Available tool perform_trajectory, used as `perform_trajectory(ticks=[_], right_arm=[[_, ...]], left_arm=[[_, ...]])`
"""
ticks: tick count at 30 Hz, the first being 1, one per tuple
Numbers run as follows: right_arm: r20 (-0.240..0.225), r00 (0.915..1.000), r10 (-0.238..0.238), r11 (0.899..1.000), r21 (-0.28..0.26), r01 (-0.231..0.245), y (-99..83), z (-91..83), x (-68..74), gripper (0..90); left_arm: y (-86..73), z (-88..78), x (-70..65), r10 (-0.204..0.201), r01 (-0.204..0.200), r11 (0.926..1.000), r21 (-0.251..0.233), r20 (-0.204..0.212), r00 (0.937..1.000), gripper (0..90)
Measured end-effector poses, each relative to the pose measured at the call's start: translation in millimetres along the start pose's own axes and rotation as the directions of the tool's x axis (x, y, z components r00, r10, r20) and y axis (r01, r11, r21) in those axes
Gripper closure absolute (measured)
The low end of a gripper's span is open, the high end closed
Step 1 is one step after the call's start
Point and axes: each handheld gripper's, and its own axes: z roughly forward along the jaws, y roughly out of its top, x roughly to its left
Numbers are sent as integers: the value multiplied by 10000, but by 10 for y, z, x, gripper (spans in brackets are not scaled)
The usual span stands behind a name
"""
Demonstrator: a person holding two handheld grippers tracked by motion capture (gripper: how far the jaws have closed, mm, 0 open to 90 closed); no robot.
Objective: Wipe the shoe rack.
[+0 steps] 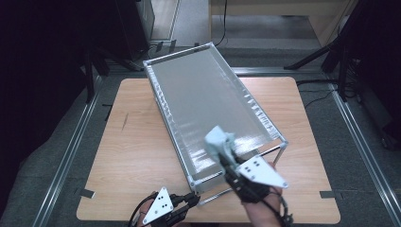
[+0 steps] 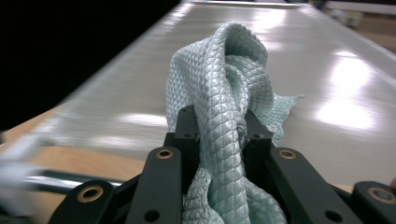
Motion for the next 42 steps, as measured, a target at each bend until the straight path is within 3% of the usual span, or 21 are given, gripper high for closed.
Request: perform_trajectory(ticks=[2, 4, 6, 9, 14, 18, 24, 28, 31, 34, 40, 42], right_arm=[[-329, 9986, -413, 9991, -82, 410, 2, 23, 264, 749], [-486, 9963, -715, 9973, -202, 706, -1, 26, 429, 750], [-415, 9943, -978, 9950, -266, 967, -4, 18, 473, 748], [-787, 9942, -732, 9972, -193, 719, 0, 9, 351, 741], [40, 9986, -526, 9986, -22, 526, 2, -53, 53, 739], [799, 9968, 70, 10000, 16, -72, -11, -136, -307, 731], [1595, 9858, 515, 9987, -33, -516, -31, -292, -656, 731], [2432, 9672, 738, 9972, -101, -735, -62, -411, -871, 730], [2602, 9589, 1135, 9935, -254, -1107, -91, -489, -970, 731], [2702, 9574, 1016, 9948, -302, -971, -111, -527, -915, 736], [1498, 9873, 527, 9984, -303, -487, -98, -501, -531, 729], [792, 9966, 210, 9993, -315, -185, -76, -478, -328, 725]], left_arm=[[-3, -1, -7, -27, 27, 10000, -26, -24, 10000, 816], [-5, -6, -7, 1, -1, 10000, -25, 0, 10000, 816], [-6, -8, -4, 19, -19, 10000, -12, 43, 10000, 816], [-4, -6, -8, 28, -28, 10000, -8, 16, 10000, 817], [-5, -10, -7, 56, -56, 10000, 18, 14, 10000, 817], [-6, -11, -6, 98, -98, 10000, 18, 7, 10000, 817], [-4, -21, -6, 137, -137, 9999, 69, 62, 9999, 817], [-6, -26, -4, 122, -122, 9999, 73, 77, 9999, 817], [-7, -26, -3, 81, -82, 9999, 69, 83, 9999, 817], [-8, -27, -3, 49, -49, 10000, 64, 73, 10000, 816], [-3, -20, -7, 59, -59, 9999, 82, 21, 10000, 816], [-3, -13, -12, -26, 26, 10000, 45, 6, 10000, 815]])
